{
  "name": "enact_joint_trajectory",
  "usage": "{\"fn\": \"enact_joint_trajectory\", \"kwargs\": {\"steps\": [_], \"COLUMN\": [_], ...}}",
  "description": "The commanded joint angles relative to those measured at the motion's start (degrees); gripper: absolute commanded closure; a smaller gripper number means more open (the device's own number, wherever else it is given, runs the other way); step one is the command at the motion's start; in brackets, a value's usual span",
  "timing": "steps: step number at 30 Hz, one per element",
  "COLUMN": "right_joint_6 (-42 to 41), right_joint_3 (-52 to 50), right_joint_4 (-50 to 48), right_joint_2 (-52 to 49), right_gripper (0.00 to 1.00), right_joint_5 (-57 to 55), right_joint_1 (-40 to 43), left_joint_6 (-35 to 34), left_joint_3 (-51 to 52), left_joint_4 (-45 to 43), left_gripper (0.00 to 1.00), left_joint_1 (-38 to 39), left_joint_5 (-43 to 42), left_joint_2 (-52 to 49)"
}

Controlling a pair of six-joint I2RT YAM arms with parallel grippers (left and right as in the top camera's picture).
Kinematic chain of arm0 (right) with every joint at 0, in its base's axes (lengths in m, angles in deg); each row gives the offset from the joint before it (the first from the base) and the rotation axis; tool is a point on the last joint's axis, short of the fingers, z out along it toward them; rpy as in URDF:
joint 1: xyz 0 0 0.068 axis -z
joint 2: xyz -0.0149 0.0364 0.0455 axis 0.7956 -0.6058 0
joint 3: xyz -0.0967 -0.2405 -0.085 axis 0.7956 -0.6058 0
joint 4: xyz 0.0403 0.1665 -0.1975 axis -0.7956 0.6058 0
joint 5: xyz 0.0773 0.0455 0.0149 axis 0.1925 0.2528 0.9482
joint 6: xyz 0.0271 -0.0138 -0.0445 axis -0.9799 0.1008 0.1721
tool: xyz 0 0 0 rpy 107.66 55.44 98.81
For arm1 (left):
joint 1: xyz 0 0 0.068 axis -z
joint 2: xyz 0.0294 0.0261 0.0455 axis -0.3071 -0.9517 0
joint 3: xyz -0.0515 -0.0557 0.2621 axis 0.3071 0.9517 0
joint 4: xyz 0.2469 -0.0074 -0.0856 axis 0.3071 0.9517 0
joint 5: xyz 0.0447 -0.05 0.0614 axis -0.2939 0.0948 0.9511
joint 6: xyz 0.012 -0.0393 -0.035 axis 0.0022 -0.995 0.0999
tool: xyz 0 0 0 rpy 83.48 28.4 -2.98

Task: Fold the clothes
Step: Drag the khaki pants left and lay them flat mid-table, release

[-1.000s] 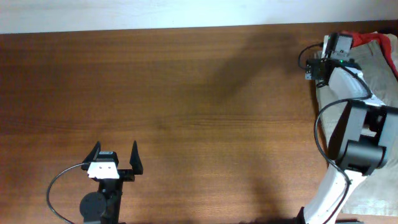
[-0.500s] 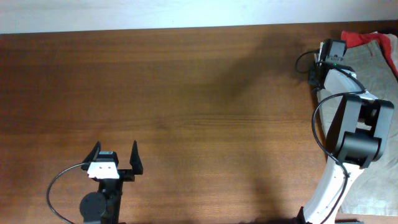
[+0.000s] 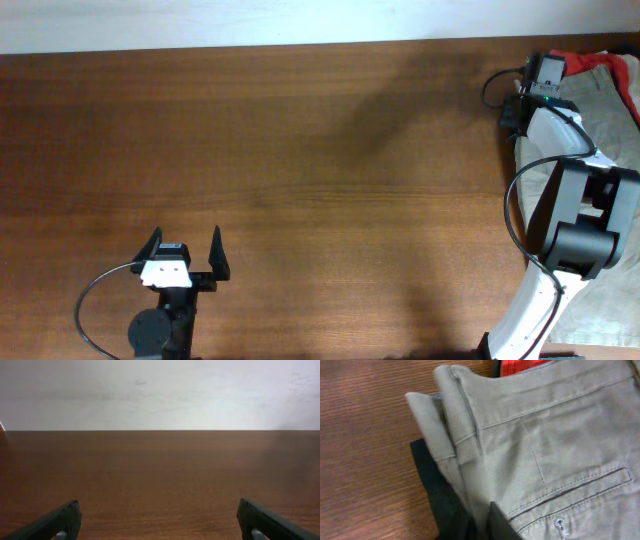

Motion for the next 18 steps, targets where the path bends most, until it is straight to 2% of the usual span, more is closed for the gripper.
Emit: {"fn": "enact_joint_trajectory", "kwargs": {"steps": [1, 2, 6, 11, 14, 18], "right_joint_6": [-0.98, -1.79, -5.29, -5.44, -5.64, -13.09], "right_joint_3": [1.62, 1.62, 1.62, 1.62, 1.62, 1.6], "right_joint_4": [0.15, 0.17, 1.14, 4.76, 6.36, 6.86], "right_joint_2": [2.38, 2.47, 5.75, 18.21, 23.43, 22.16], "right_gripper": [0.9, 0.96, 0.96, 0.97, 0.96, 0.96], "right_joint_5": [-0.72, -0.74, -0.74, 1.27, 8.48, 15.37], "right_joint_1": [-0.17, -0.17, -0.17, -1.7, -7.85, -20.33], "left_joint_6": [0.7, 0.7, 0.68, 0.7, 0.68, 0.7], "left_joint_3": [0.33, 0.33, 0.33, 0.33, 0.33, 0.33], "left_joint_4": [0.07, 0.07, 0.07, 0.09, 0.07, 0.09], "left_gripper": [0.01, 0.01, 0.01, 0.01, 0.01, 0.01], "left_joint_1": [-0.28, -0.28, -0.28, -0.28, -0.28, -0.28], "left_joint_5": [0.42, 0.42, 0.42, 0.42, 0.42, 0.42], "left_joint_2": [0.33, 0.33, 0.33, 0.33, 0.33, 0.33]}}
